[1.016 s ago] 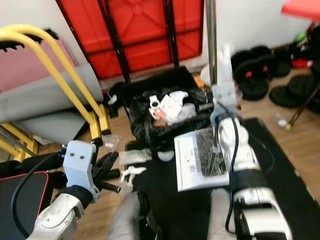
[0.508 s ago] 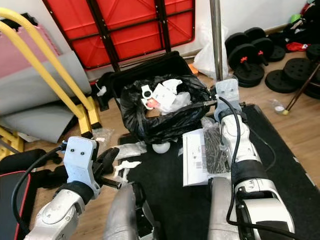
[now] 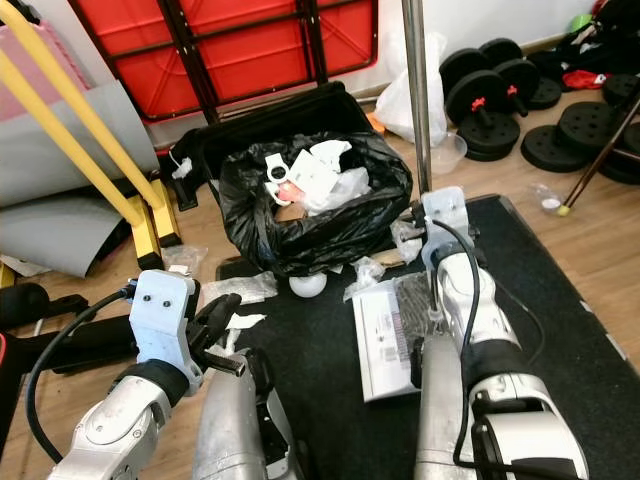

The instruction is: Sweep floor

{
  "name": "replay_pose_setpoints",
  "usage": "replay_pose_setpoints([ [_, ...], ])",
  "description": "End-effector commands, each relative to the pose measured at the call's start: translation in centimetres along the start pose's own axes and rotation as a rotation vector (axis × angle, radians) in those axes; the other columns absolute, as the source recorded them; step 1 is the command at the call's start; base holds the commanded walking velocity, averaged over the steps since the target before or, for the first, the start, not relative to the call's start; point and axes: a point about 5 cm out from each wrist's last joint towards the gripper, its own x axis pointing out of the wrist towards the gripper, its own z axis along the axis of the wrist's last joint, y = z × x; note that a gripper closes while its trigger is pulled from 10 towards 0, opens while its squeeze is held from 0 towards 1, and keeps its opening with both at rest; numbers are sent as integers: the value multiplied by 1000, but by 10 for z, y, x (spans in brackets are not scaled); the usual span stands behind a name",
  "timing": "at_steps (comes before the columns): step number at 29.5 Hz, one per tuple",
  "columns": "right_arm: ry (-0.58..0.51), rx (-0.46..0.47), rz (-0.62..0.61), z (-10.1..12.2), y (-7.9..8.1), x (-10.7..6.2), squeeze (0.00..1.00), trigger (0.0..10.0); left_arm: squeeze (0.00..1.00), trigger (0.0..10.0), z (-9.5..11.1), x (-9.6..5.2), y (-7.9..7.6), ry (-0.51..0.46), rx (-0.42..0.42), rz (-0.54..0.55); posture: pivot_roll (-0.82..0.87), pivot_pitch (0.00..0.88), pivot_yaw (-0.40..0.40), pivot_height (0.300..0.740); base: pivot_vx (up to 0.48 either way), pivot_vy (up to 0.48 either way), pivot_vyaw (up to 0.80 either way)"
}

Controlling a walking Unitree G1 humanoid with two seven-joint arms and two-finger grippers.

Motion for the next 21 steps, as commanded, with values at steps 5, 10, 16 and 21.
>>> replay_pose_setpoints([
  [5, -95, 31, 29, 6, 6, -5, 0, 10000, 0, 10000, -6, 0, -2, 25, -1, -24, -17, 123, 69, 435, 0, 0, 0],
  [10, -88, 19, -5, -4, 4, -11, 0, 10000, 0, 10000, -6, 1, -2, 23, -4, -26, -15, 124, 70, 435, 0, 0, 0],
  [16, -141, 117, -32, -2, -2, -15, 0, 10000, 0, 10000, -5, 2, -2, 20, -7, -26, -19, 125, 72, 435, 0, 0, 0],
  [21, -146, 194, -55, -5, -5, -17, 0, 10000, 0, 10000, -5, 2, -2, 19, -7, -27, -17, 126, 70, 435, 0, 0, 0],
])
